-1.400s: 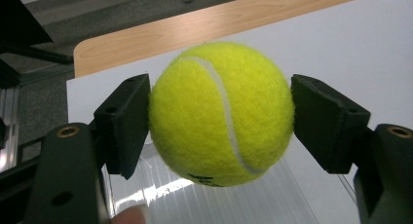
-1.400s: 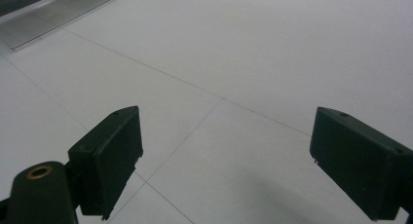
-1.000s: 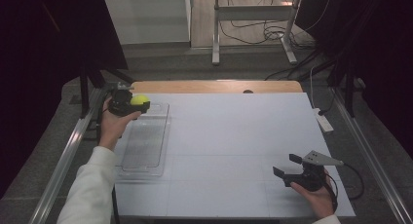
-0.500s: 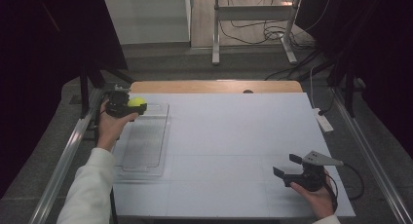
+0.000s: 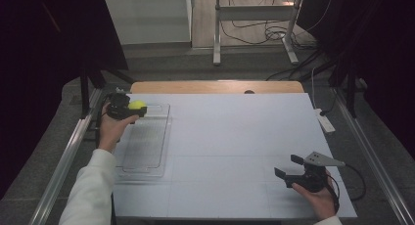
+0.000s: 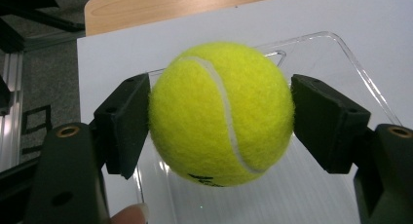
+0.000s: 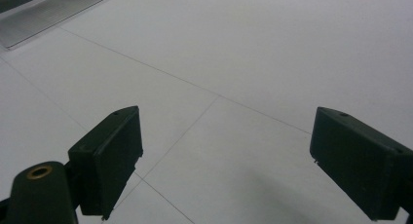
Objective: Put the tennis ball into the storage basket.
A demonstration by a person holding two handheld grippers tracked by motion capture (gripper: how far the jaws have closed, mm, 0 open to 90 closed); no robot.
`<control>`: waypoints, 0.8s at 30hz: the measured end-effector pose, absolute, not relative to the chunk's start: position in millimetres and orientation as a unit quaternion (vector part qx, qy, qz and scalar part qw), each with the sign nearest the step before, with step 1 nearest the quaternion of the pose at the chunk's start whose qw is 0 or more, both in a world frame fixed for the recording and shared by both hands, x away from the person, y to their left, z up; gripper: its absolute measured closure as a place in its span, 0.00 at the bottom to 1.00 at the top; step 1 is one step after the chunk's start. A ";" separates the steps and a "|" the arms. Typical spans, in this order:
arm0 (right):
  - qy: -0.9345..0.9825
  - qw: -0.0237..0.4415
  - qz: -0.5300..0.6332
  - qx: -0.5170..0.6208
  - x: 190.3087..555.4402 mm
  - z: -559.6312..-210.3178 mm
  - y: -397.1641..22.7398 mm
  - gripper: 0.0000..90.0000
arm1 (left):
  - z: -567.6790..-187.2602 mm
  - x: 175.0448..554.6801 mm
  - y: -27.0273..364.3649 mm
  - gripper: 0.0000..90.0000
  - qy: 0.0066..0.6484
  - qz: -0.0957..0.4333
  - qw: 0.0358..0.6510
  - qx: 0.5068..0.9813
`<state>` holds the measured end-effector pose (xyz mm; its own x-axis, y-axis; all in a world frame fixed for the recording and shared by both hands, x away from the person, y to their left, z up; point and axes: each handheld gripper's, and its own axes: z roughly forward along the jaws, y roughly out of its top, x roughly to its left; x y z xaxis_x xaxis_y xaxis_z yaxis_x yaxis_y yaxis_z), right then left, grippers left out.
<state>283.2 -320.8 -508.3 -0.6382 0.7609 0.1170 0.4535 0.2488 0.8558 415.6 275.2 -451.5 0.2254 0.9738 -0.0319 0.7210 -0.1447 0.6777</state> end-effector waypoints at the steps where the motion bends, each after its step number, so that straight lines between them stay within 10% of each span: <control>1: 0.773 0.163 0.470 0.393 283.2 -508.4 -320.7 0.13 | -452.1 416.0 274.6 0.30 0.585 0.215 0.293 0.725; 24: 0.773 0.165 0.469 0.394 282.4 -508.1 -322.0 0.13 | -467.8 426.0 267.9 0.30 0.587 0.200 0.261 0.740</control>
<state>282.4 -322.0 -508.1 -0.6350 0.7639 0.1150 0.4542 0.2488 0.8554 426.0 267.9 -467.8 0.2309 0.9729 -0.0113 0.7642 -0.1742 0.6210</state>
